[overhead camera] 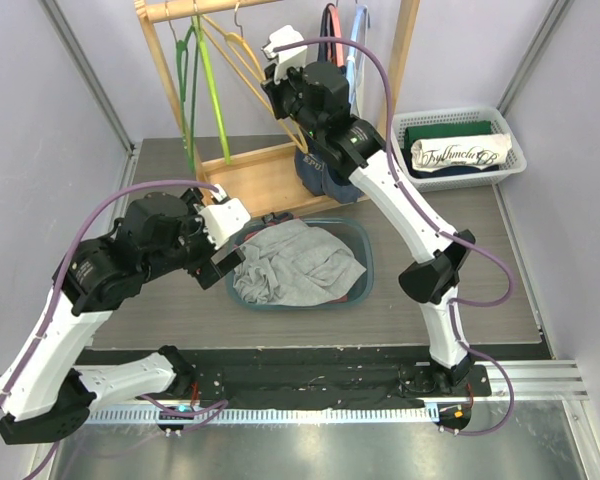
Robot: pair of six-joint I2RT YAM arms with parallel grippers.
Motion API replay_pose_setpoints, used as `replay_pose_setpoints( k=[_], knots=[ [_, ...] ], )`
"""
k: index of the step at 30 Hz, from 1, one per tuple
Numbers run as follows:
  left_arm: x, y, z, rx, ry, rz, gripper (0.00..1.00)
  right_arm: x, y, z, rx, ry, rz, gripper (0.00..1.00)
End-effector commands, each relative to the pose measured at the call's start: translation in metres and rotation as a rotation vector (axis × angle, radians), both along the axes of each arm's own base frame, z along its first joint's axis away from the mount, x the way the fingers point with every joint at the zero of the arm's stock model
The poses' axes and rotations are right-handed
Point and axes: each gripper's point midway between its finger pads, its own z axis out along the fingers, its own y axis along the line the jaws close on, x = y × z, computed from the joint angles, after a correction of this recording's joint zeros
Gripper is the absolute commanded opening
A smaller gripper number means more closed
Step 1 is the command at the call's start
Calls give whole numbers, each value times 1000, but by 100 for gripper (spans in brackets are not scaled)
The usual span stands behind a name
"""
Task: Remove the tank top from the hanger
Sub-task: Place the hanger at the clothesline.
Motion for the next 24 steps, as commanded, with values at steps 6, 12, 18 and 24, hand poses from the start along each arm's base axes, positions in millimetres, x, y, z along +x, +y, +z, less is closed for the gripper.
replay_pose_setpoints(
  k=[6, 12, 18, 24],
  knots=[
    [8, -1, 14, -36, -48, 25, 100, 18, -17, 59, 113, -185, 15, 1],
    [10, 0, 13, -42, -39, 39, 100, 32, -22, 62, 130, -225, 25, 1],
    [13, -1, 12, -46, -28, 46, 100, 39, -15, 52, 127, -222, 58, 1],
    [15, -5, 14, -56, -25, 42, 100, 39, 0, 32, 124, -165, 105, 1]
  ],
)
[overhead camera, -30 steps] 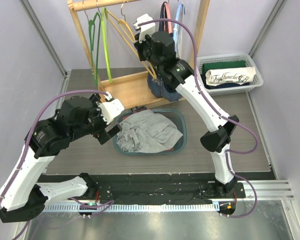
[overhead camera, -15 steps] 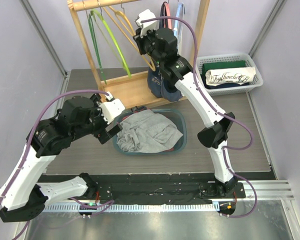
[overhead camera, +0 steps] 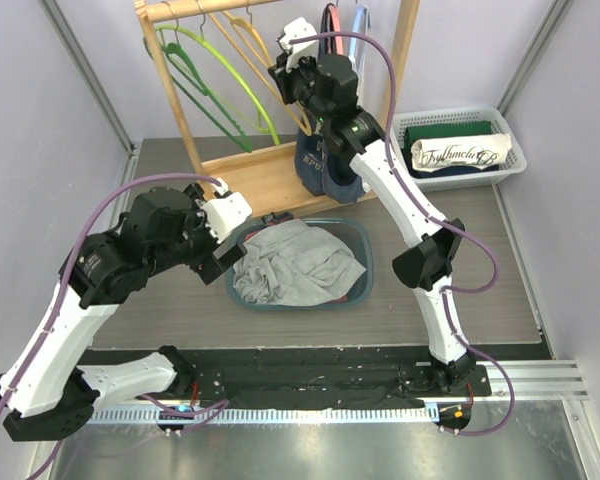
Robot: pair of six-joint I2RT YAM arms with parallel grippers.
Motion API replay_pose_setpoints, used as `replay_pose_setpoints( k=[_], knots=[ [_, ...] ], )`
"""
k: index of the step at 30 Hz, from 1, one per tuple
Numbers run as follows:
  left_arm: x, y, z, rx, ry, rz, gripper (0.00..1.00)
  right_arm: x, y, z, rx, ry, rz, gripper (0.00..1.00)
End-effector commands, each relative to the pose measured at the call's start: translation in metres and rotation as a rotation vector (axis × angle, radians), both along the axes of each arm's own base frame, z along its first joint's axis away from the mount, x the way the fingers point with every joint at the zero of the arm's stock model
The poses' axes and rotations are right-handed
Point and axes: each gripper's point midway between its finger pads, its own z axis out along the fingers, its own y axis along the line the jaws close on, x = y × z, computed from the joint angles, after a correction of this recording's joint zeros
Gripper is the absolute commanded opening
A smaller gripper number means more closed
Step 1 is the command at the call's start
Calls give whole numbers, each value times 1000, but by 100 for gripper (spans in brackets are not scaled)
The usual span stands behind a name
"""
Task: Remove the tank top from the hanger
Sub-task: Place the hanger at the clothesline.
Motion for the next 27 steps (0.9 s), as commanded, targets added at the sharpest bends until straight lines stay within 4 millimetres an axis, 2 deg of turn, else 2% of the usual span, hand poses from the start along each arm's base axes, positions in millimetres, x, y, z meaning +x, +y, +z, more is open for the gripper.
replay_pose_setpoints(
  k=[1, 6, 9, 20, 27],
  knots=[
    [5, -8, 17, -66, -35, -1, 100, -17, 10, 35, 77, -71, 63, 1],
    [5, -9, 20, -71, -37, -4, 100, -24, 29, 19, 38, -53, 70, 1],
    [5, -9, 20, -73, -37, -4, 99, -30, 37, 18, 23, -55, 69, 1],
    [3, -8, 24, -90, -42, 0, 100, -20, 32, 8, 58, -4, 58, 1],
    [2, -7, 19, -90, -30, 2, 100, -29, 19, 39, 89, -62, 57, 1]
  ],
)
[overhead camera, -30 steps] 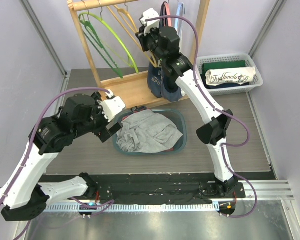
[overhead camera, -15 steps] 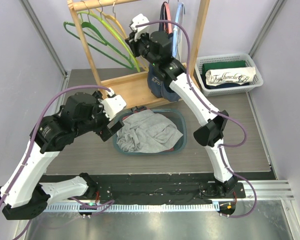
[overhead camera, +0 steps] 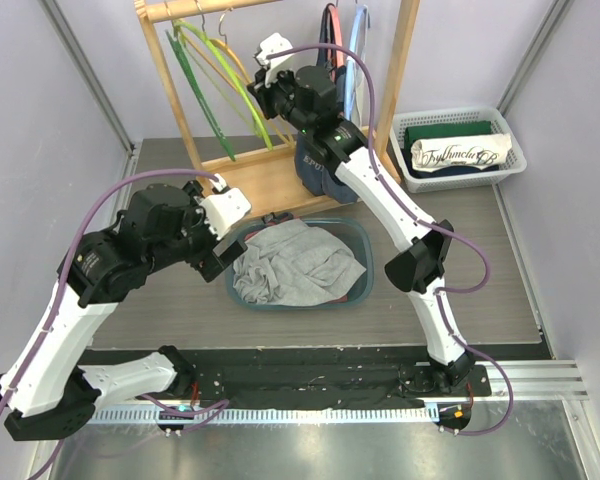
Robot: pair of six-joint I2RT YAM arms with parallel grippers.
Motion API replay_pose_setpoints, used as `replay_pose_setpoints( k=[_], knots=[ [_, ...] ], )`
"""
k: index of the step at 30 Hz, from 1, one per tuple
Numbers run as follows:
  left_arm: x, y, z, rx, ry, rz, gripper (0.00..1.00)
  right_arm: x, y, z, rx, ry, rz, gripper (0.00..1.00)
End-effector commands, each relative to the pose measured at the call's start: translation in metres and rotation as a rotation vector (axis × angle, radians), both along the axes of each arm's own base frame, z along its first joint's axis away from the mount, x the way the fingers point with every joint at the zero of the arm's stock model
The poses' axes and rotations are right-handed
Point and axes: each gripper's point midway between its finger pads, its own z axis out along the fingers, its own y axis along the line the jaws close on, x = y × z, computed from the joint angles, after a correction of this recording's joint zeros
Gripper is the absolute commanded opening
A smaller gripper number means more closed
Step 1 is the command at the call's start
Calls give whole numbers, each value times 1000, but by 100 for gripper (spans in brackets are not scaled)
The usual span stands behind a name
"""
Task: Remove the tank top from the hanger
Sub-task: Place the hanger at the clothesline.
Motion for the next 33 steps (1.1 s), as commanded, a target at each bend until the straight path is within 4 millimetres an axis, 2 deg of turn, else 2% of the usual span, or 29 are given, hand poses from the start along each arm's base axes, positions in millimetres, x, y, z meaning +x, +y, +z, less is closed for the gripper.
replay_pose_setpoints(
  k=[1, 10, 17, 18, 24, 26, 28, 31, 33],
  knots=[
    [1, -4, 13, -59, -33, -3, 100, -10, -24, 63, 113, -104, -23, 1],
    [0, -2, 9, -53, -28, -2, 99, -7, -45, 84, 160, -126, -22, 1],
    [0, -2, 5, -47, -23, -1, 100, -26, -44, 102, 159, -158, 46, 1],
    [0, -2, 5, -49, -21, -1, 100, -27, -42, 99, 153, -155, 55, 1],
    [0, -3, 5, -50, -20, -2, 100, -40, -50, 127, 184, -219, 58, 1],
    [0, -3, 6, -55, -23, -1, 100, -34, -52, 127, 192, -226, 45, 1],
    [0, -2, 6, -56, -20, -1, 100, -33, -57, 137, 216, -242, 37, 1],
    [0, -2, 9, -65, -24, 0, 100, -23, -64, 133, 239, -225, 30, 1],
    [-1, -1, 9, -64, -21, 0, 100, -12, -68, 124, 247, -197, 12, 1]
  ],
)
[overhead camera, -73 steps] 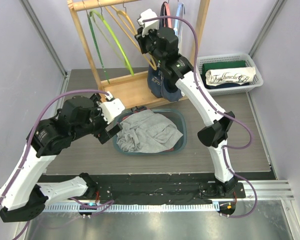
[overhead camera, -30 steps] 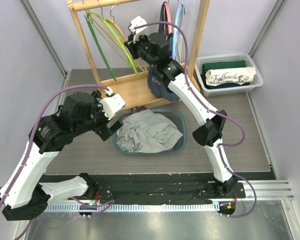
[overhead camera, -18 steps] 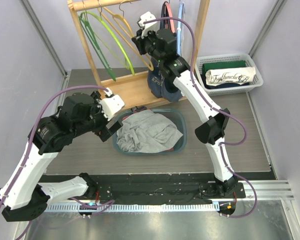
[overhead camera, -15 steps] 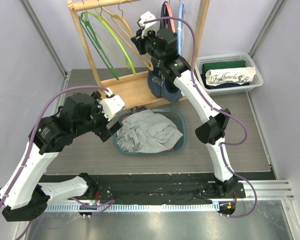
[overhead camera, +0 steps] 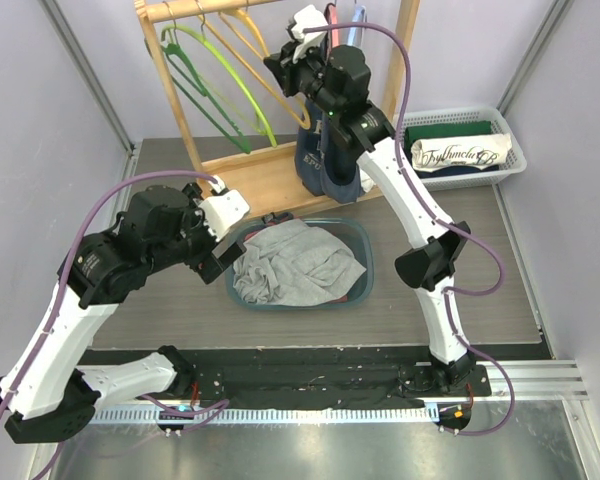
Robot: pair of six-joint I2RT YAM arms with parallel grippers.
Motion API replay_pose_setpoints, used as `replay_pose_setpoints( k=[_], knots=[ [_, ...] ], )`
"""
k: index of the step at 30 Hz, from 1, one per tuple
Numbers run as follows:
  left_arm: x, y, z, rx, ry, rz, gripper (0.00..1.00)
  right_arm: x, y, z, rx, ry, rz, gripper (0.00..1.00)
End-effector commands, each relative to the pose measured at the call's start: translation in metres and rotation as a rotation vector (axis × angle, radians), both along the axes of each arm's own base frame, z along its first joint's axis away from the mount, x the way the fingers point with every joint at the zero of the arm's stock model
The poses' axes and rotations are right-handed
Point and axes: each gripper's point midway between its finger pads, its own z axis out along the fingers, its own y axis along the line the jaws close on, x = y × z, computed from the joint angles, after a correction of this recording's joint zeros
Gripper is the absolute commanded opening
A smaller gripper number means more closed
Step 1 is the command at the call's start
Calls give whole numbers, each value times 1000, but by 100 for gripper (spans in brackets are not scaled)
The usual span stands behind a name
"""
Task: Remove the tank top from the hanger
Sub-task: Place the hanger at the clothesline.
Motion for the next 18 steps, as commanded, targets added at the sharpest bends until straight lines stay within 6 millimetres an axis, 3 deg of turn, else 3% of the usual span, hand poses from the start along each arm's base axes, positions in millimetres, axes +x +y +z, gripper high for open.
replay_pose_setpoints(
  k=[1, 5, 6, 7, 8, 9, 10, 11, 12, 13, 14, 16, 18],
  knots=[
    [1, -4, 15, -63, -37, -3, 100, -6, -30, 61, 143, -112, -23, 1],
    [1, -6, 16, -67, -35, -7, 100, -2, -28, 37, 91, -39, -27, 1],
    [2, -6, 15, -66, -32, -8, 100, -4, -21, 24, 51, -16, -10, 1],
    [2, -6, 16, -68, -33, -7, 100, -16, -23, 30, 35, -22, -9, 1],
    [2, -7, 17, -70, -35, -11, 100, -23, -23, 23, 2, -1, -7, 1],
    [2, -8, 18, -73, -34, -12, 100, -22, -20, -1, -49, 46, -25, 1],
    [1, -8, 18, -73, -34, -15, 100, -43, -21, 10, -73, 28, -29, 1],
    [1, -8, 22, -84, -39, -17, 100, -46, -17, -21, -133, 94, -32, 1],
    [1, -9, 23, -83, -38, -19, 100, -52, -21, -28, -153, 113, -57, 1],
    [1, -9, 29, -95, -51, -20, 100, -70, -15, -33, -181, 111, -40, 1],
    [1, -10, 33, -99, -60, -23, 100, -85, -23, -46, -213, 133, -57, 1],
    [2, -10, 45, -121, -88, -23, 100, -113, -23, -53, -249, 127, -63, 1],
    [6, -11, 61, -151, -153, -23, 100, -139, -35, -63, -272, 145, -73, 1]
  ],
)
